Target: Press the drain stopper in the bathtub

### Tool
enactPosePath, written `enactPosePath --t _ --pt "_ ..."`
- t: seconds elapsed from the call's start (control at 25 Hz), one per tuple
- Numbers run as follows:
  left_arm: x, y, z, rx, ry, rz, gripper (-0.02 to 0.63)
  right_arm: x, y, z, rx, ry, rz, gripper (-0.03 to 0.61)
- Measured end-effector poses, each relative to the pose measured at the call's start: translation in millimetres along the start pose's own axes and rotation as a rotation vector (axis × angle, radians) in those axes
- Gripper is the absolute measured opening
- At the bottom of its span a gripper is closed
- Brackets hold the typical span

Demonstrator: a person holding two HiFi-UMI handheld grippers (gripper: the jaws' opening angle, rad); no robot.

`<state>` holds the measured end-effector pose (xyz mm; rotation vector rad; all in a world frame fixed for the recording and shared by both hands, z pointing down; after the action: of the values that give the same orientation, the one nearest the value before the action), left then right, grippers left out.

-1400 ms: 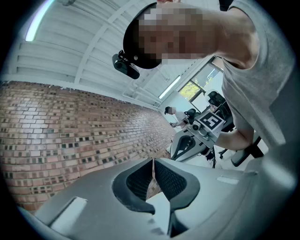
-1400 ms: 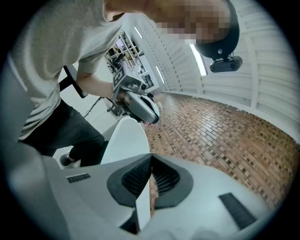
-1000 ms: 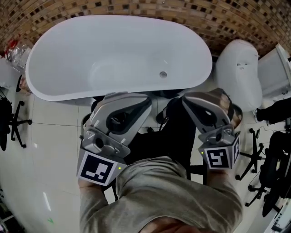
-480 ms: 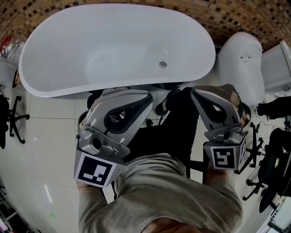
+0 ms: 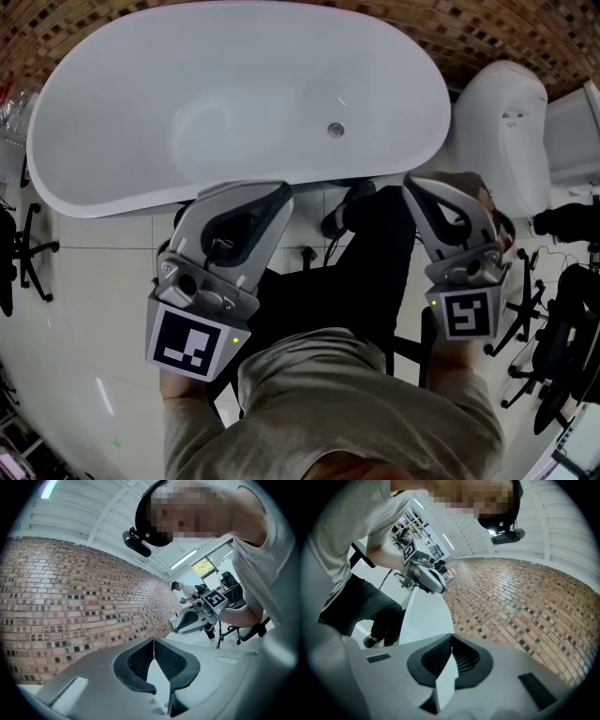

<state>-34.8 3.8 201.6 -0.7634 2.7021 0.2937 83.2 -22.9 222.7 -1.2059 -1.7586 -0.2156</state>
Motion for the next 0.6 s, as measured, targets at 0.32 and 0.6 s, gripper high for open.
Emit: enactPosePath --t 0.32,0.6 --pt "22.7 -58.3 -52.9 0.037 -0.023 -0.056 0.008 -15.6 -28.2 -42.5 -0.050 -0.095 -0.046 0.000" --pt "38.0 -118.5 -155.8 0.176 0.120 -0.065 0.008 -11.9 -98.7 -118.5 -0.106 -0.290 0.060 0.000"
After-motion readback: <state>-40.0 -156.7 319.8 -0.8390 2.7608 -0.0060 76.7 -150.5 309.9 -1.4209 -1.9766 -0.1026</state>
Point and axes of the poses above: the fingertips, and each gripper's own axes: y backward along the fingers, x to its left, z out of its top, the point moved 1 cm from there along y, backward along the fingers, and after that the axes turned 10 degrees about z, right-handed, at the moved point
